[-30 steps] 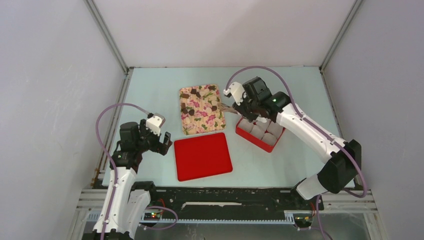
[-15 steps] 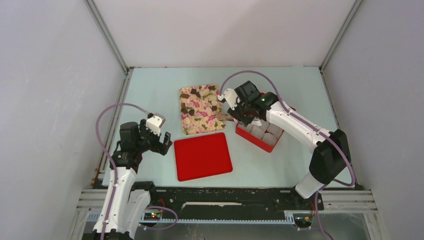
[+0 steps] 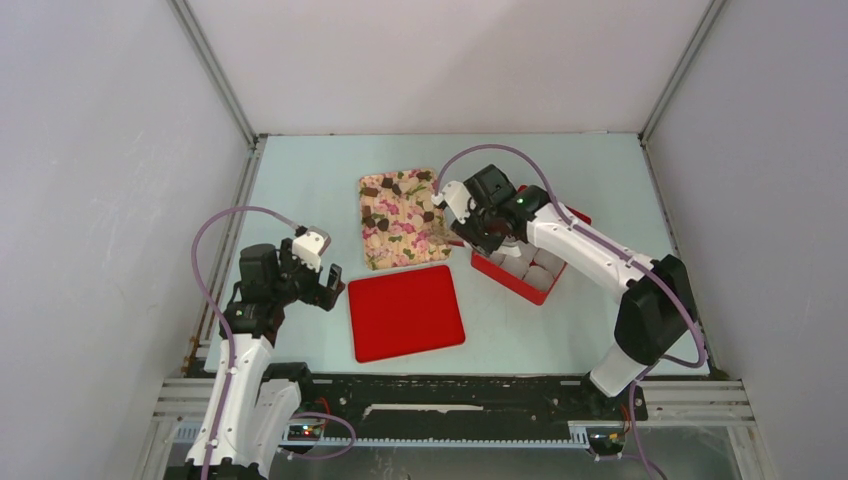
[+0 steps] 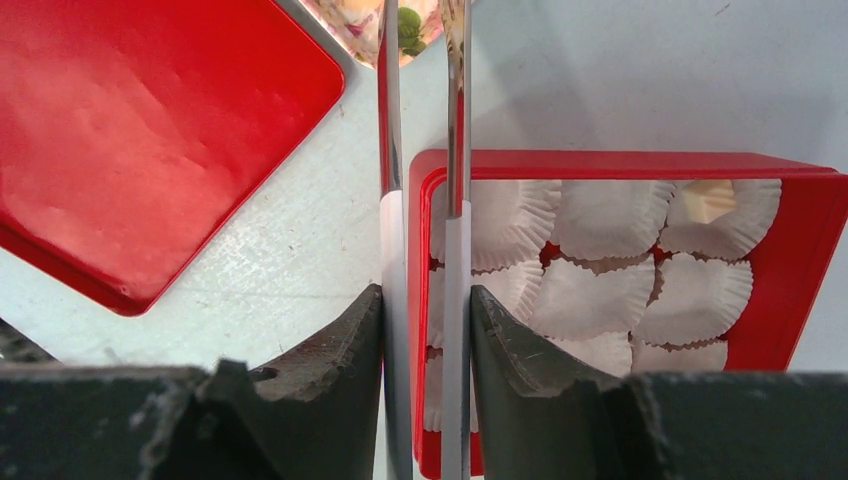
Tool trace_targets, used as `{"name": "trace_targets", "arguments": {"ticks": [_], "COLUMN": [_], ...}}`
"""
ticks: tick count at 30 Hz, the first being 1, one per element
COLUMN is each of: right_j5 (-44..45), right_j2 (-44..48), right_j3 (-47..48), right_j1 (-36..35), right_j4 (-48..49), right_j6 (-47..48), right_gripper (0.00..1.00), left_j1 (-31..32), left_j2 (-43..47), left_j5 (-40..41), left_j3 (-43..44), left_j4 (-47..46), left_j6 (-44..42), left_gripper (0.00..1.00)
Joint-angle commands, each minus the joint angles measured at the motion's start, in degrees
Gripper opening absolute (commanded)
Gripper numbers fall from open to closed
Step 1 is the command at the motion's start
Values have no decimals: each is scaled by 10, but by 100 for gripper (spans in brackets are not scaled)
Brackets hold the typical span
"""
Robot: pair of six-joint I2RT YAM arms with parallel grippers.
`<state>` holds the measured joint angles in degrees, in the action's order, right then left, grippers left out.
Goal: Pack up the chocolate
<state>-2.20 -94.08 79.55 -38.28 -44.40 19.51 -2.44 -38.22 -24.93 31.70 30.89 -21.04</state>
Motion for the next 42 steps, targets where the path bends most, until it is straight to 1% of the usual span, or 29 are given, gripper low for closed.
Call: {"name": "trace_targets", "arguments": {"ticks": [1, 15, 20, 29, 33, 42], "right_j5": [-4, -33, -46, -44, -37, -24], "right_j2": [-3, -35, -46, -30, -27, -71], "right_j3": [28, 61, 77, 85, 83, 108], "right_j1": [-11, -11, -11, -20, -35, -44], "right_j4": [12, -18, -23, -24, -26, -35], "right_j6": [-8, -32, -37, -39, -39, -50], "right_gripper": [37, 41, 41, 39, 42, 45], "left_j1": [-2, -3, -3, -3, -3, -2], "left_j2": [7, 8, 8, 7, 5, 5], "left_j5": [-15, -16, -17, -17, -16, -15], "left_j3": [5, 1, 1, 1, 0, 1], "left_j4": [-10, -10, -10, -10, -12, -9], "left_j6": [-1, -2, -2, -2, -2, -2], "left_gripper": [93, 93, 93, 93, 93, 93]}}
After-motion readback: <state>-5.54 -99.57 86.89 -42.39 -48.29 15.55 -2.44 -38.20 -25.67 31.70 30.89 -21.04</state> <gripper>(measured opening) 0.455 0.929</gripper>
